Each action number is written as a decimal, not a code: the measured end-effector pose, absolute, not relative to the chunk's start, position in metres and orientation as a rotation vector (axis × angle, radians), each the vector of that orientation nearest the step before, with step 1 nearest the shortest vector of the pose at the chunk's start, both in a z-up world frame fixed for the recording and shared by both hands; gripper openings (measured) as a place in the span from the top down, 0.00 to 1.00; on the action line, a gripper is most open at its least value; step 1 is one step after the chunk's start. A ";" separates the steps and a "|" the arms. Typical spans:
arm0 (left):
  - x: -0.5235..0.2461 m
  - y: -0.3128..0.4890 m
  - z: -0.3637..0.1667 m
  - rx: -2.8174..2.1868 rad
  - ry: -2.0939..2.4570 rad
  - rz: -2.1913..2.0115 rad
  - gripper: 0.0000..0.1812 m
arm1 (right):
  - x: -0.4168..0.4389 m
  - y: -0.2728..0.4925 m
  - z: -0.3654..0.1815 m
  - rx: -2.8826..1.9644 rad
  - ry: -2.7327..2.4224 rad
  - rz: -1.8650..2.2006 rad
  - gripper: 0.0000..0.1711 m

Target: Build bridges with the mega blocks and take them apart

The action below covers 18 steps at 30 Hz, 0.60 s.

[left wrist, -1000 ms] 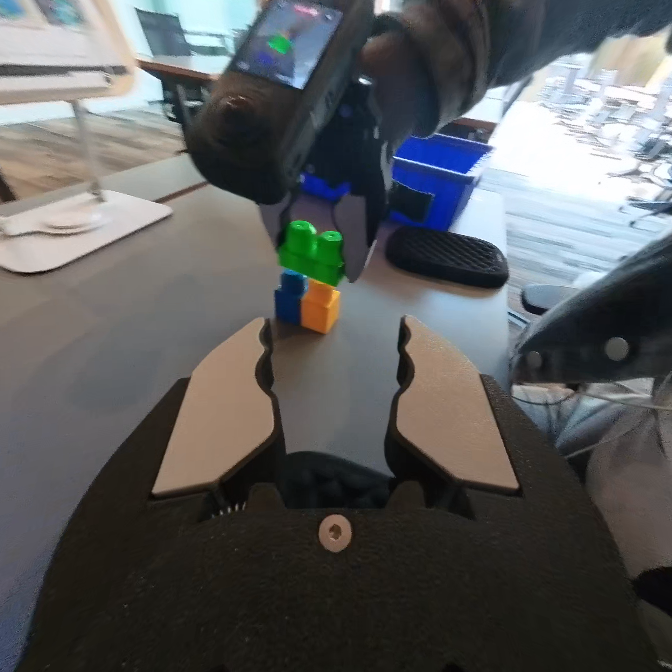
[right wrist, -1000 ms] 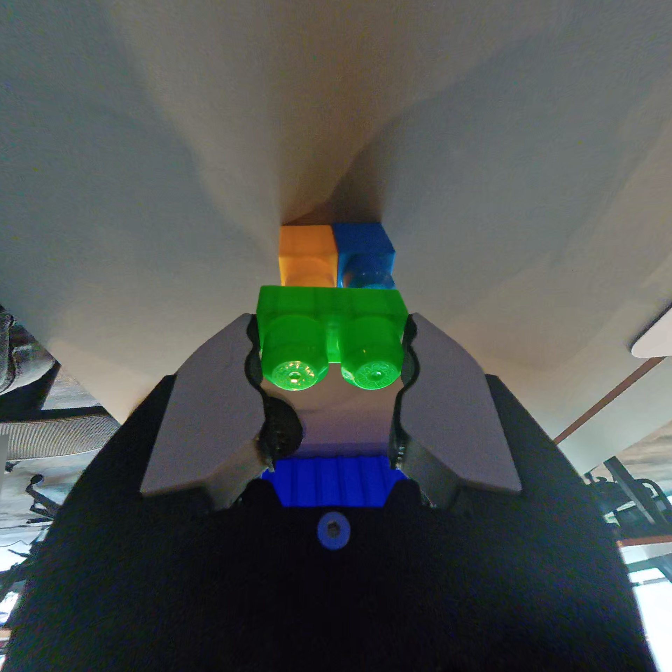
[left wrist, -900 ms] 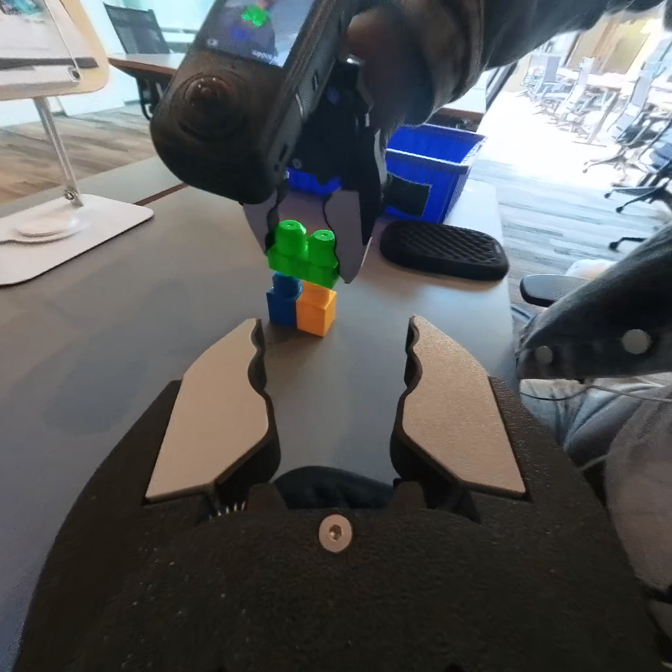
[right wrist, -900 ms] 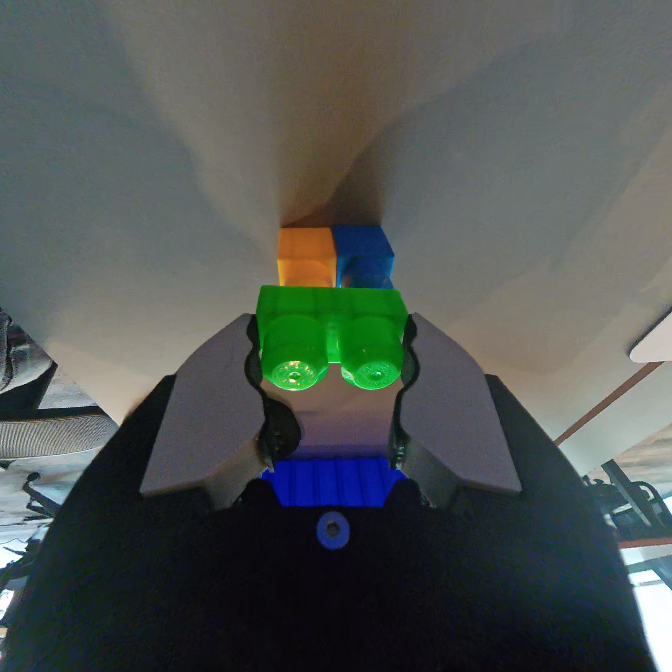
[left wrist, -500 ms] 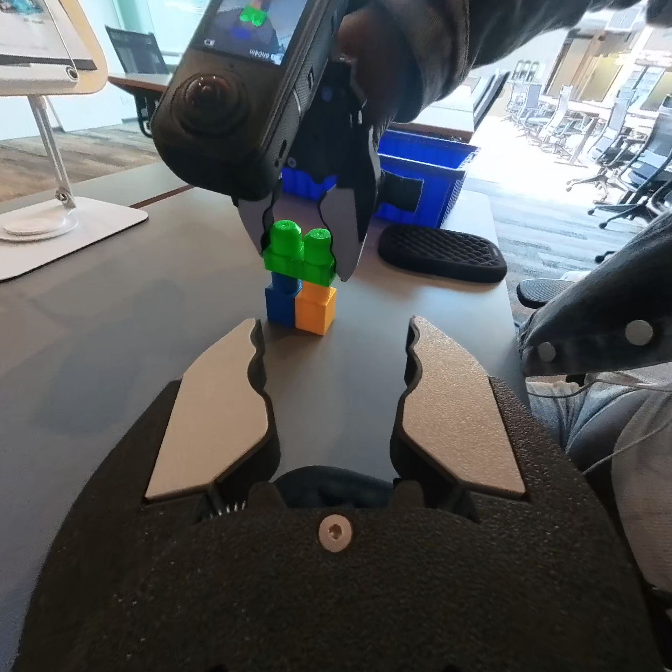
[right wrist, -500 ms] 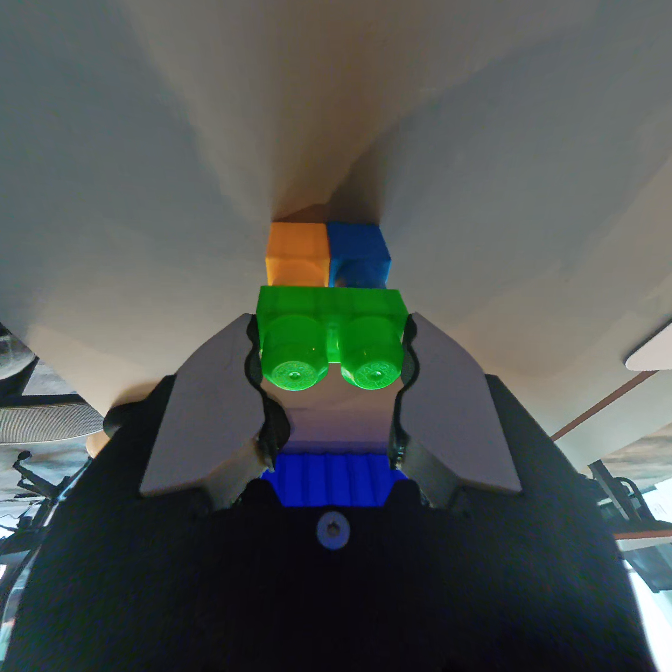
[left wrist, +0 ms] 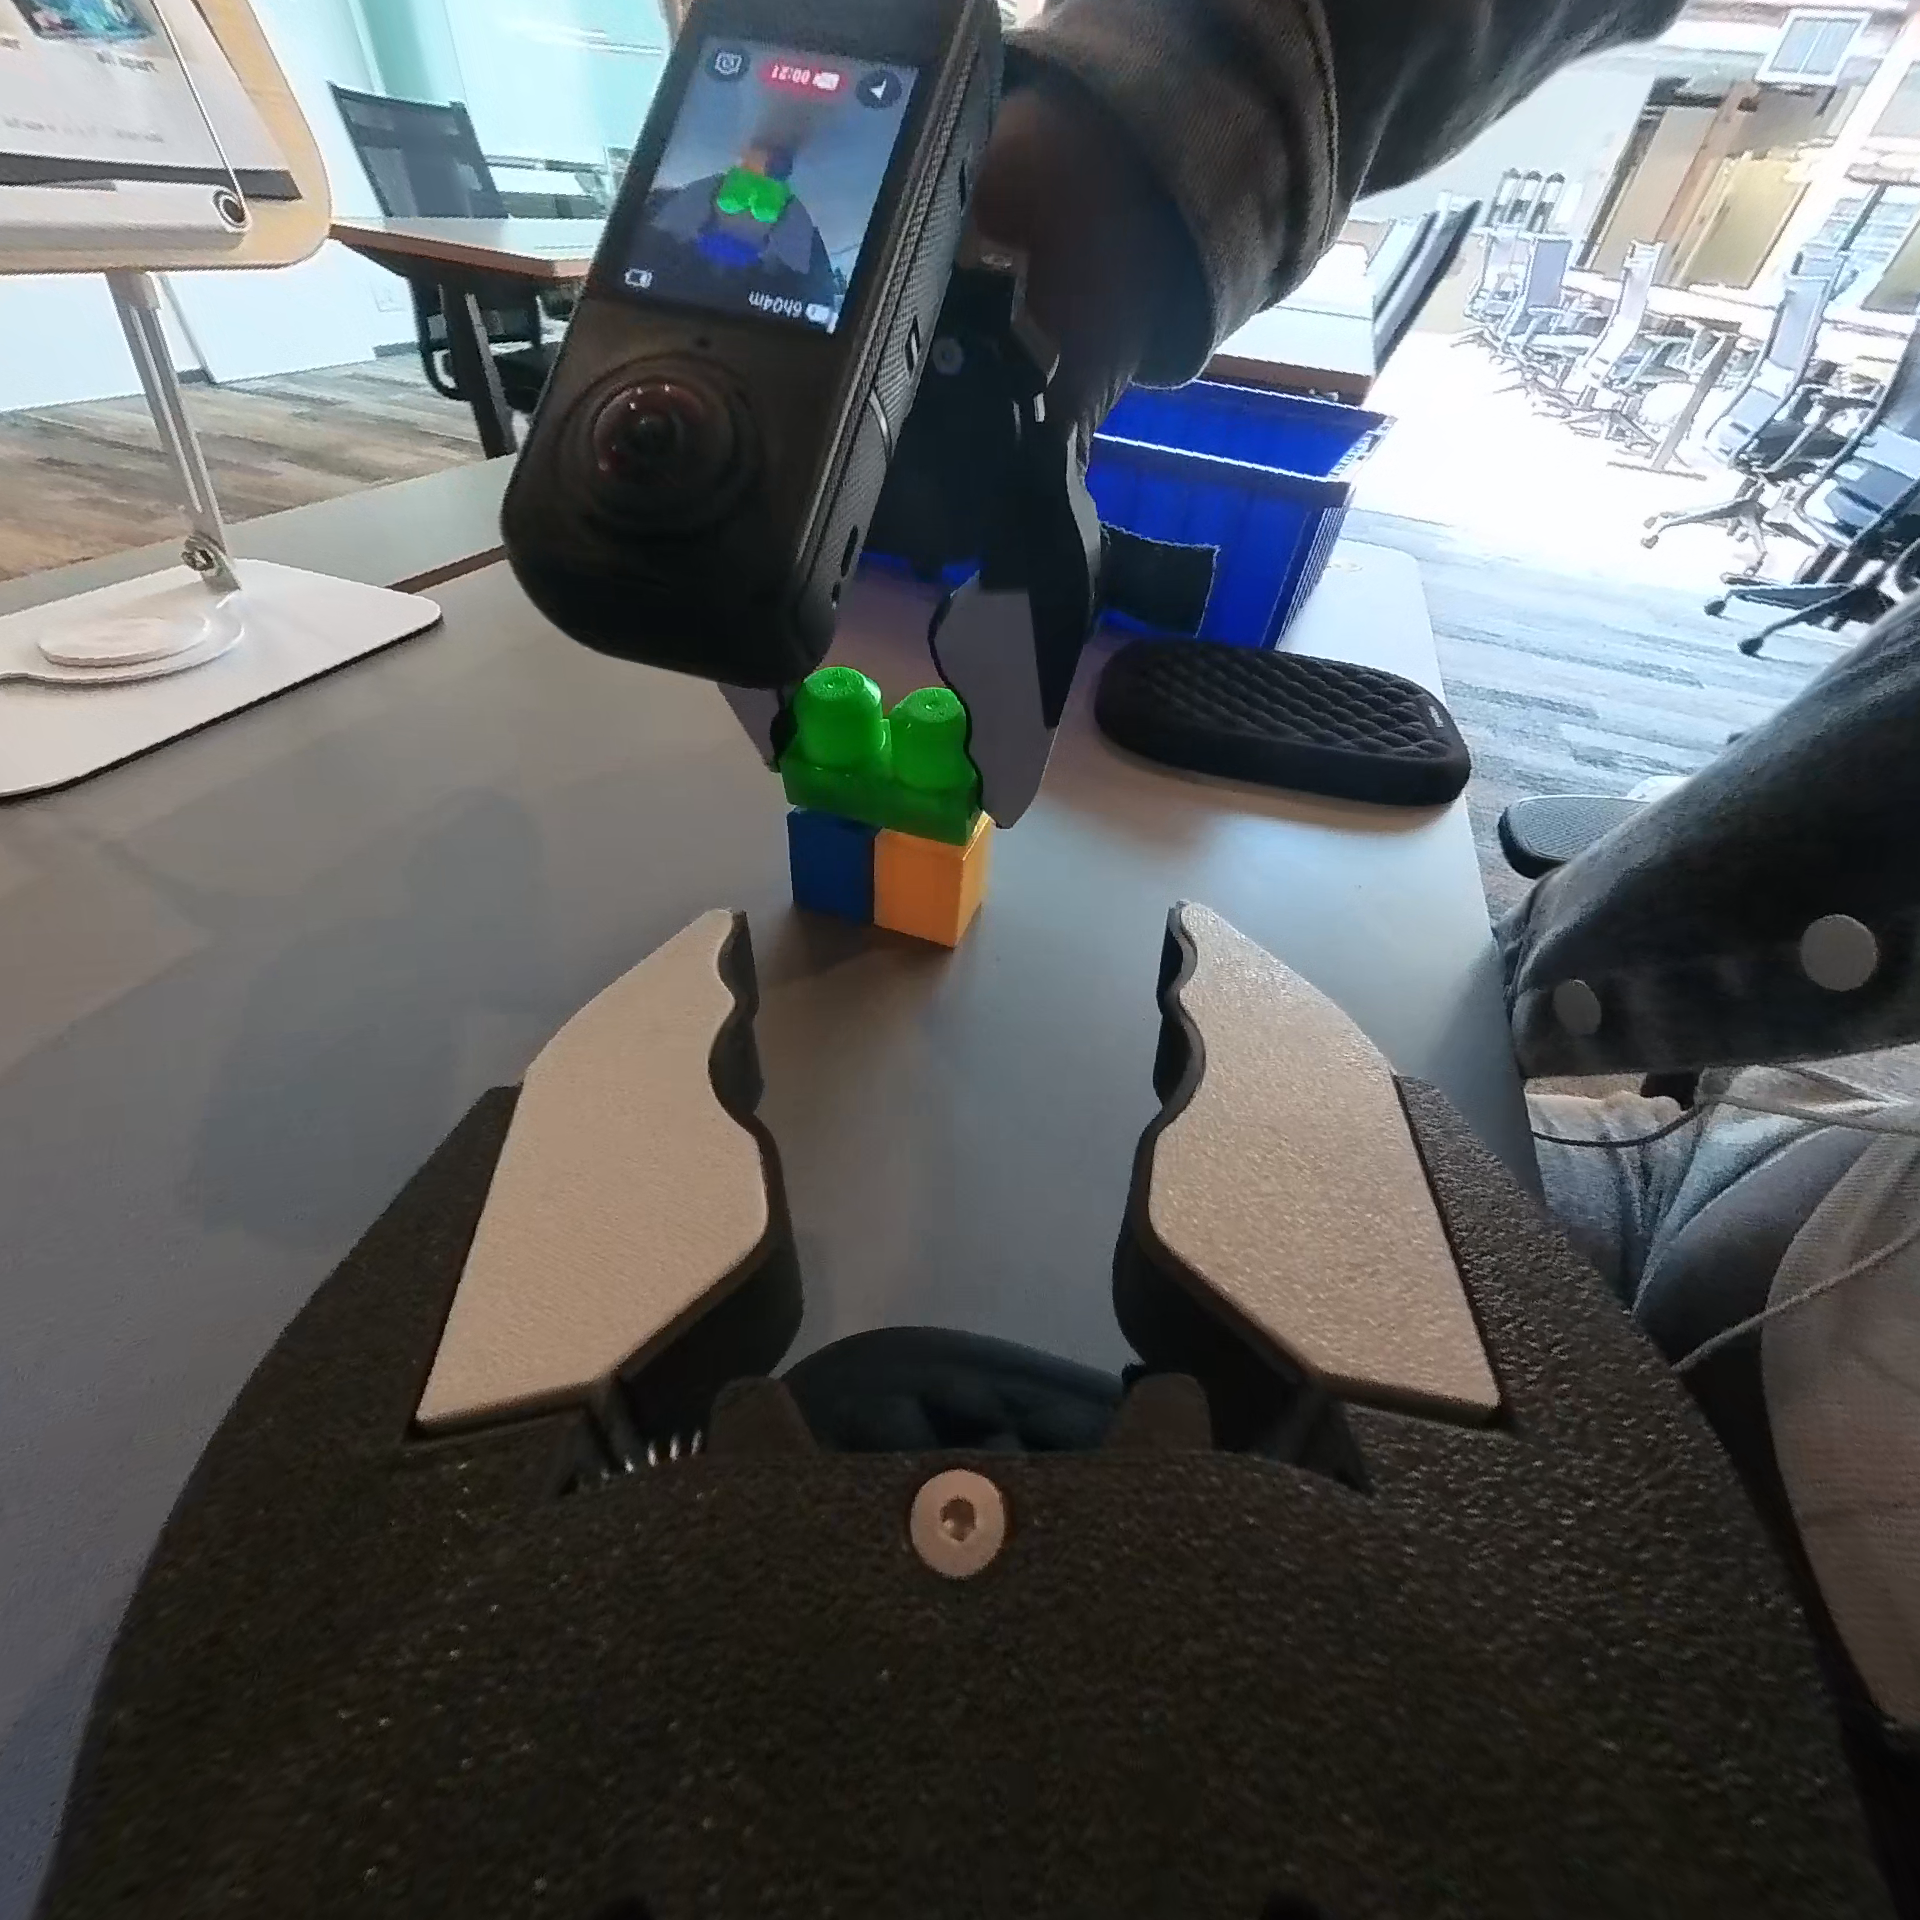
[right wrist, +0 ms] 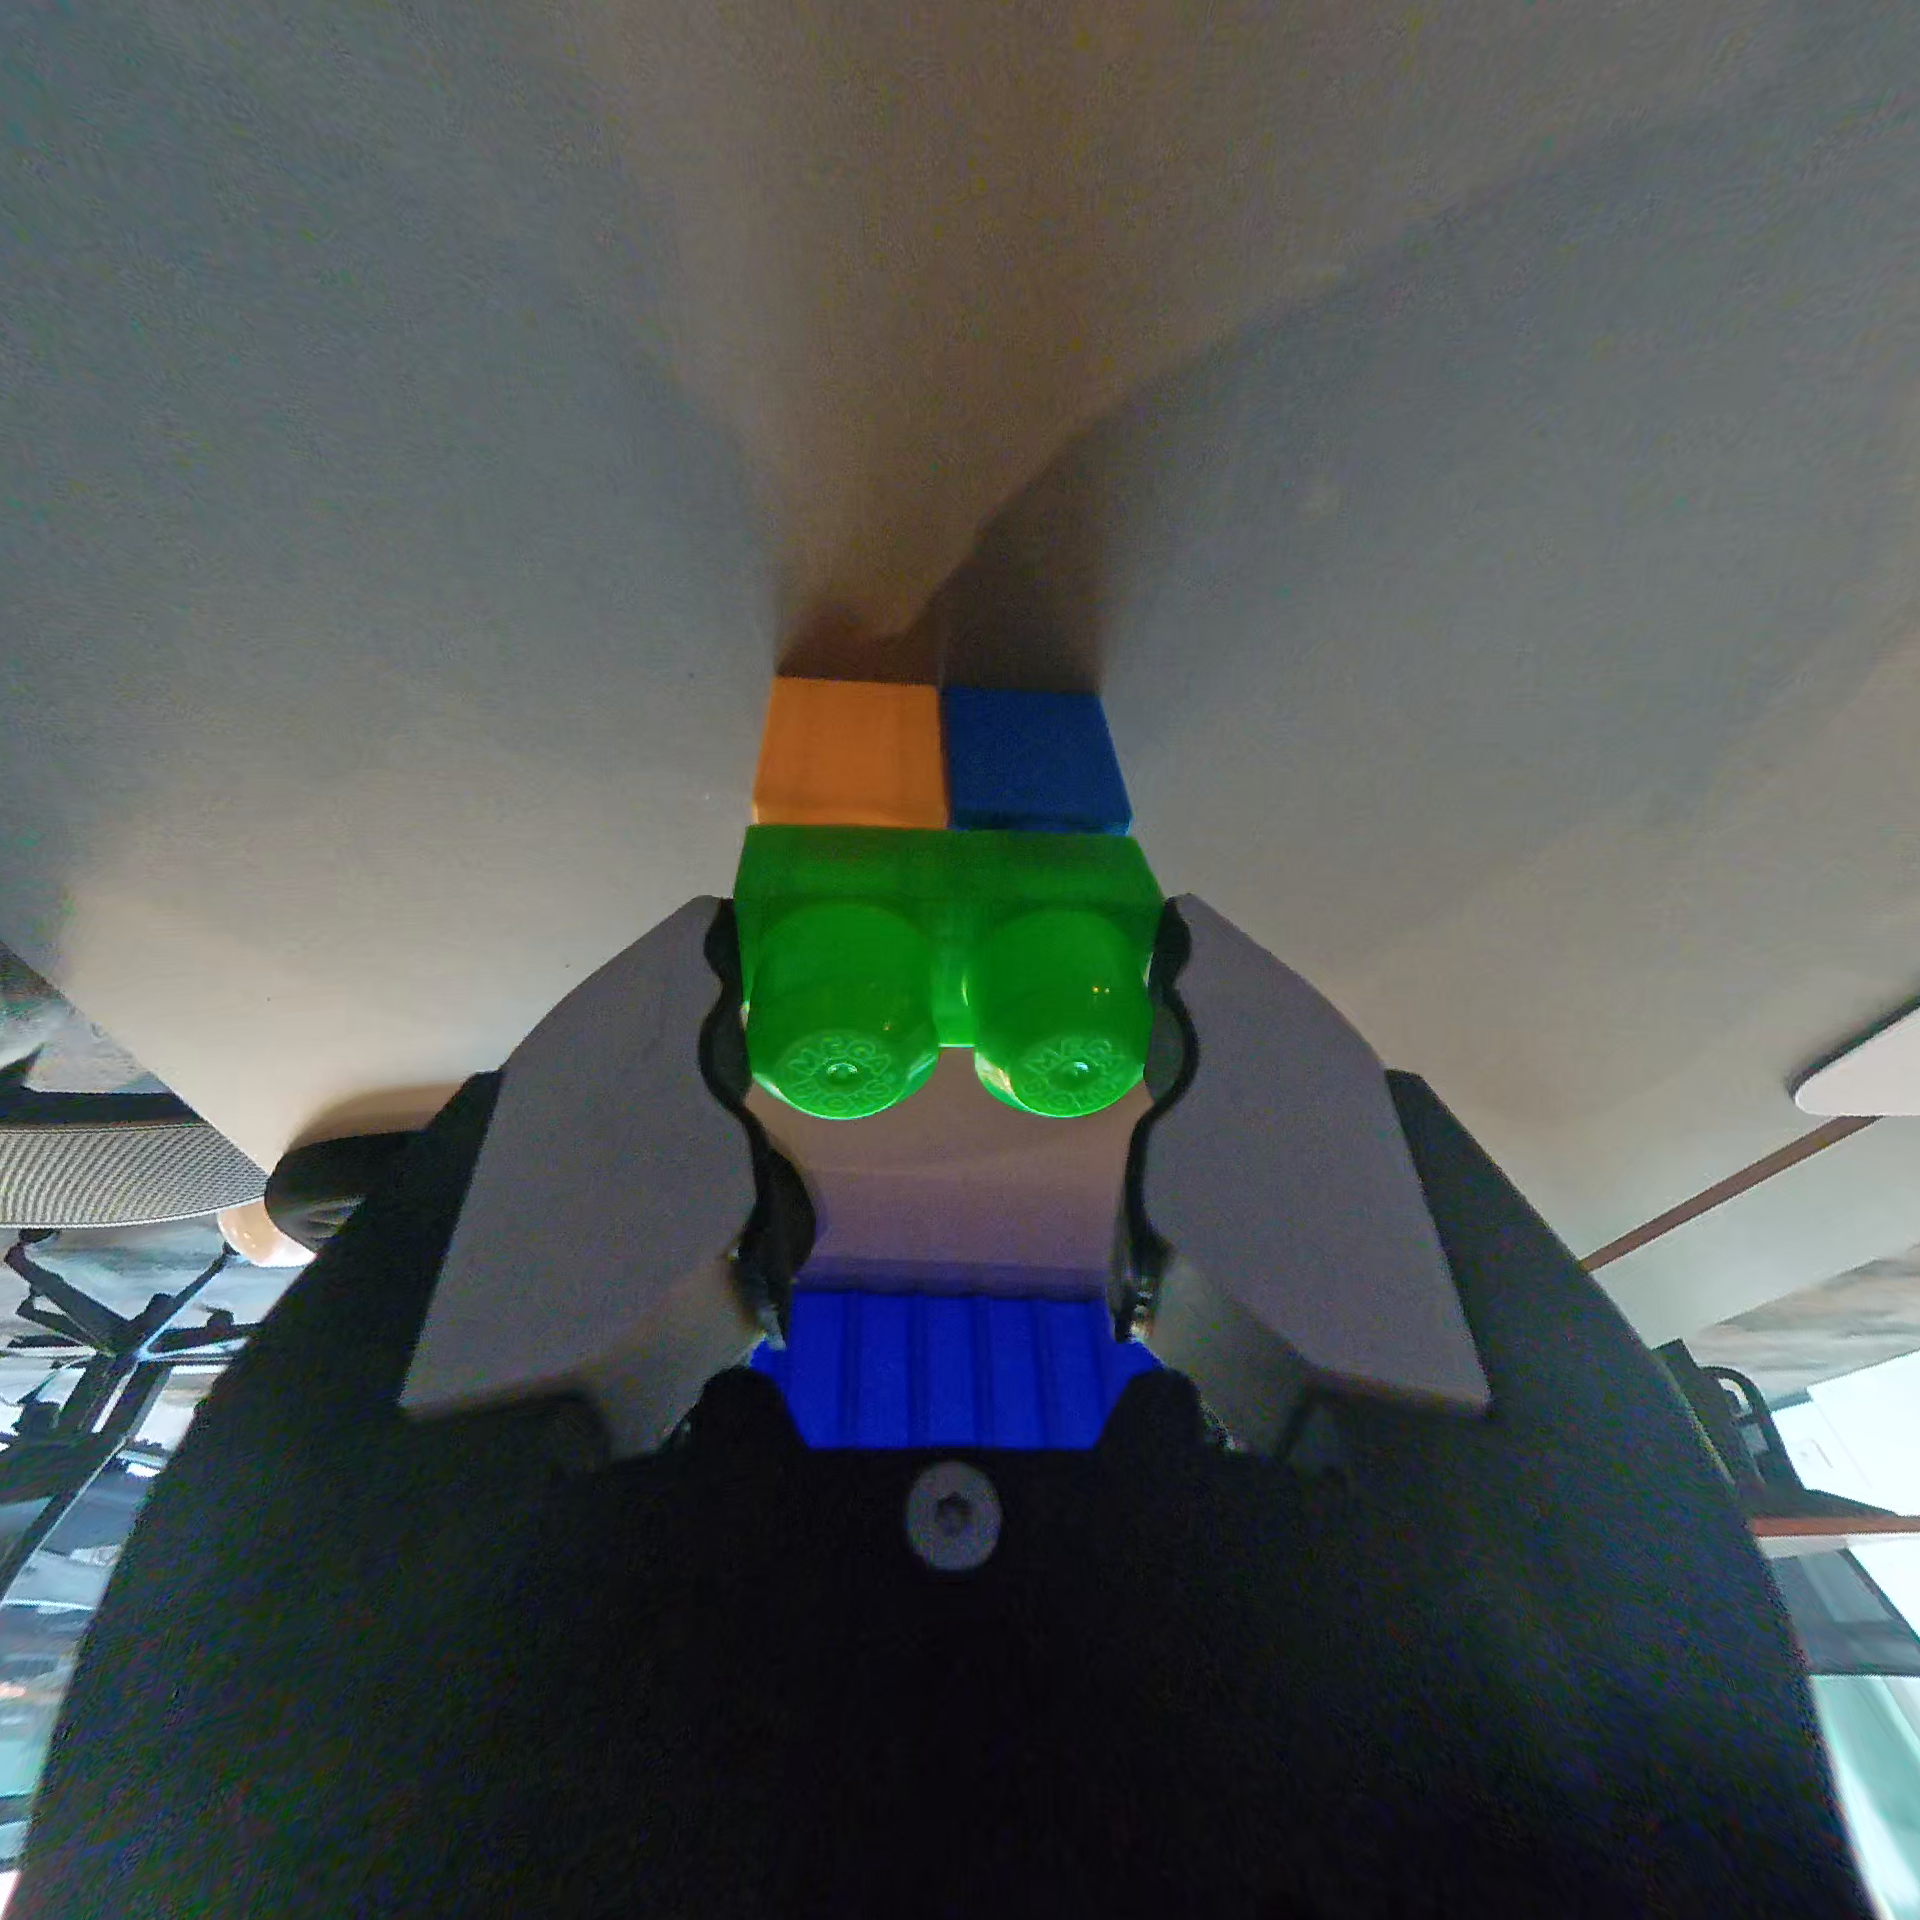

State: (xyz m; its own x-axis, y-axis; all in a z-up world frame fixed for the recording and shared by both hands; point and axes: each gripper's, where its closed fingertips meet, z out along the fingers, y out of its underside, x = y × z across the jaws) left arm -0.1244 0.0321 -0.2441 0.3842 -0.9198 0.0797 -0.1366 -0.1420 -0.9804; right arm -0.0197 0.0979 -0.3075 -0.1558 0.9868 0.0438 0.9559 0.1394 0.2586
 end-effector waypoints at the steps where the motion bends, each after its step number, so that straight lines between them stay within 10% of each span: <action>1: -0.124 0.032 -0.245 -1.571 0.971 -0.914 0.59 | -0.020 0.098 -0.308 1.944 2.266 0.336 0.56; 18: -0.126 0.028 -0.240 -1.526 0.951 -0.983 0.59 | -0.033 0.097 -0.312 2.057 2.373 0.123 0.56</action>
